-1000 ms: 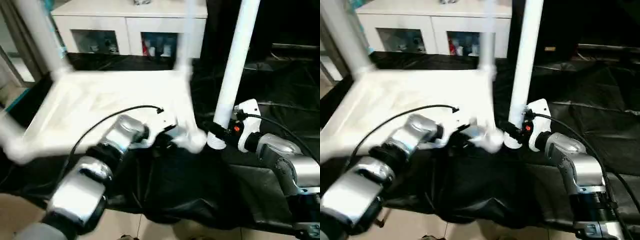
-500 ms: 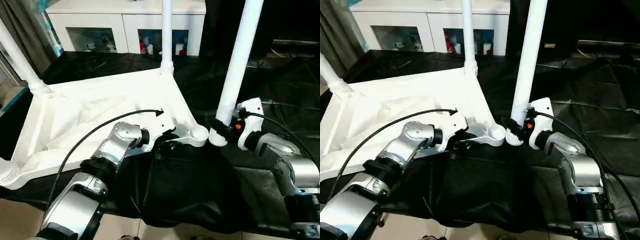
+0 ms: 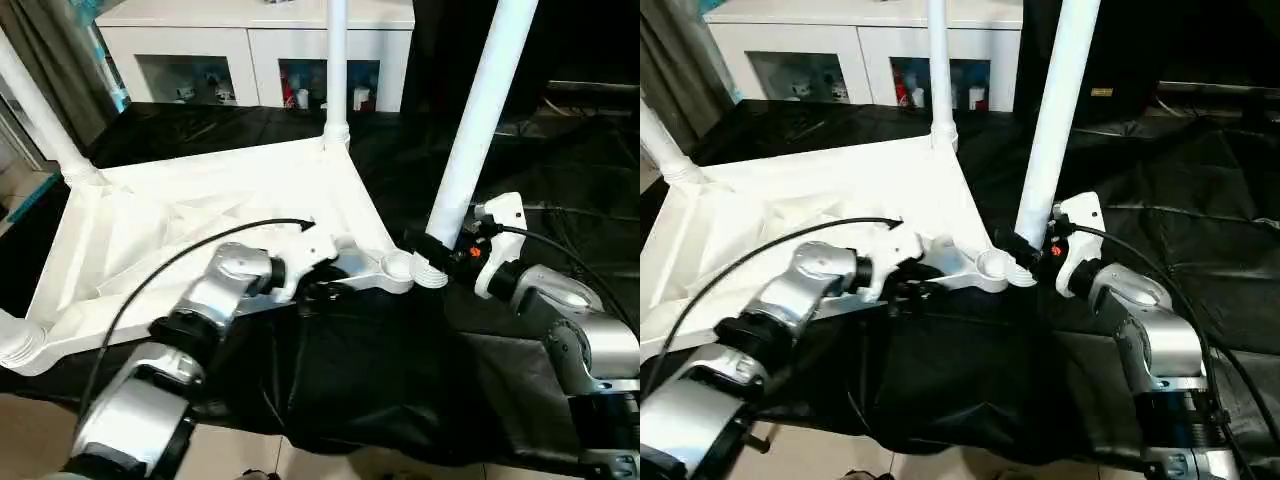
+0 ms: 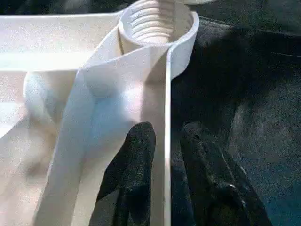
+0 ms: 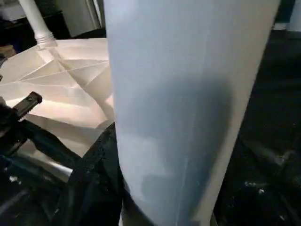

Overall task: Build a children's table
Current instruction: Move table base, then insert table leg to table base

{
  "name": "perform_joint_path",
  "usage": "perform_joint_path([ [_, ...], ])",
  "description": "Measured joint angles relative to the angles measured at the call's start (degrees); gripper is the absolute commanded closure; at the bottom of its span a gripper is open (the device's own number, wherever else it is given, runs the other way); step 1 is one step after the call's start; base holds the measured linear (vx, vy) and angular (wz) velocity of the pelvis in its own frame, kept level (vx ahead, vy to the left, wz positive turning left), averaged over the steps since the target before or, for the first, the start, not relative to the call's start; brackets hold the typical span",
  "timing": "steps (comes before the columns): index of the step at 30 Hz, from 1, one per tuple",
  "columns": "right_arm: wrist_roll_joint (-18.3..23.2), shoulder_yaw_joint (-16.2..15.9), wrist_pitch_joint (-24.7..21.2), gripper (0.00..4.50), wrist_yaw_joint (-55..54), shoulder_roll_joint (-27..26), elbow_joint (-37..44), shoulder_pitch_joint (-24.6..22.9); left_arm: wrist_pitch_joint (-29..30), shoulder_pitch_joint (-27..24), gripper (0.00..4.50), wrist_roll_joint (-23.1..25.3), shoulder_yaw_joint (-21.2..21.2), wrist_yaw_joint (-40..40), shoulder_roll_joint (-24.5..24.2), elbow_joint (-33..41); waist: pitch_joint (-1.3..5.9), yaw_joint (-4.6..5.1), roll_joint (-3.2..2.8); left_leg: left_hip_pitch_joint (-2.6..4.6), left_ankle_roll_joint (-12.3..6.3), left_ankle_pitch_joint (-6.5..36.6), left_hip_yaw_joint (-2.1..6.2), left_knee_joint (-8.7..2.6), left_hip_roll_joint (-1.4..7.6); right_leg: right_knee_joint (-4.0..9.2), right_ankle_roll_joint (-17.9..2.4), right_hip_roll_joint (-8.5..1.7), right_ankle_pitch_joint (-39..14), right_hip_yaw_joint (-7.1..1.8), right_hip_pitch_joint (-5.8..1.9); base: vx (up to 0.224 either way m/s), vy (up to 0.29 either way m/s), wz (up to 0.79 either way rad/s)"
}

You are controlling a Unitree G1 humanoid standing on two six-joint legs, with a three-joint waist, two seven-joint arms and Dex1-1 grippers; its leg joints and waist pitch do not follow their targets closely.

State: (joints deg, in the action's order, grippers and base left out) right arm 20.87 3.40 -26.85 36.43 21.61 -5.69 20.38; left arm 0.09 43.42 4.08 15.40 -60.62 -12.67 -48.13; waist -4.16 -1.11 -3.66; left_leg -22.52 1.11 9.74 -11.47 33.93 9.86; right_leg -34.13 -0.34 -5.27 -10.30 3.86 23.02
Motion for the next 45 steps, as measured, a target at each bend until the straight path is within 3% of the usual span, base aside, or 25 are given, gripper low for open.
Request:
perform_joint_path([
  [2,0.00,0.00,0.04,2.58,0.15,0.00,0.00,0.00,0.00,0.00,3.59,-0.04,0.00,-0.34,0.00,0.00,0.00,-0.35,0.00,0.00,0.00,0.00,0.00,0.00,0.00,0.00,0.00,0.00,0.00,0.00,0.00,0.000,0.000,0.00],
  [6,0.05,0.00,0.08,2.58,0.68,-0.04,0.00,0.02,-0.47,0.01,3.71,-0.58,-0.58,-0.45,0.03,-0.84,0.00,-0.87,0.00,0.00,0.00,0.00,-0.01,0.00,0.00,0.00,0.00,0.00,0.00,0.00,0.00,0.000,0.000,0.00],
  [14,-0.01,-0.86,0.11,2.58,1.64,-0.27,-0.53,1.30,-0.58,0.14,4.46,-1.02,-0.95,-1.23,-0.04,-1.62,0.00,-0.73,0.00,0.07,0.00,-0.01,-0.02,0.00,0.00,-0.04,0.00,0.00,0.01,-0.01,-0.02,0.000,0.000,0.00],
  [25,-3.20,-4.08,2.06,2.58,4.28,-1.03,-10.91,8.60,-2.60,-0.30,4.50,-0.40,1.10,-5.49,-1.55,-0.05,0.05,-1.10,0.16,0.02,-0.25,-0.14,-0.05,0.02,0.04,-0.08,0.00,0.00,0.00,0.02,0.03,0.000,0.000,0.00],
  [45,-3.28,-7.02,-1.40,2.59,9.59,1.37,-10.17,8.41,-3.16,-0.24,4.50,0.13,1.78,-6.07,-2.04,-0.08,0.12,-1.57,0.49,0.06,0.01,0.00,-0.06,0.21,0.05,-0.22,-0.05,0.00,0.03,-0.04,-0.02,0.000,0.000,0.00],
])
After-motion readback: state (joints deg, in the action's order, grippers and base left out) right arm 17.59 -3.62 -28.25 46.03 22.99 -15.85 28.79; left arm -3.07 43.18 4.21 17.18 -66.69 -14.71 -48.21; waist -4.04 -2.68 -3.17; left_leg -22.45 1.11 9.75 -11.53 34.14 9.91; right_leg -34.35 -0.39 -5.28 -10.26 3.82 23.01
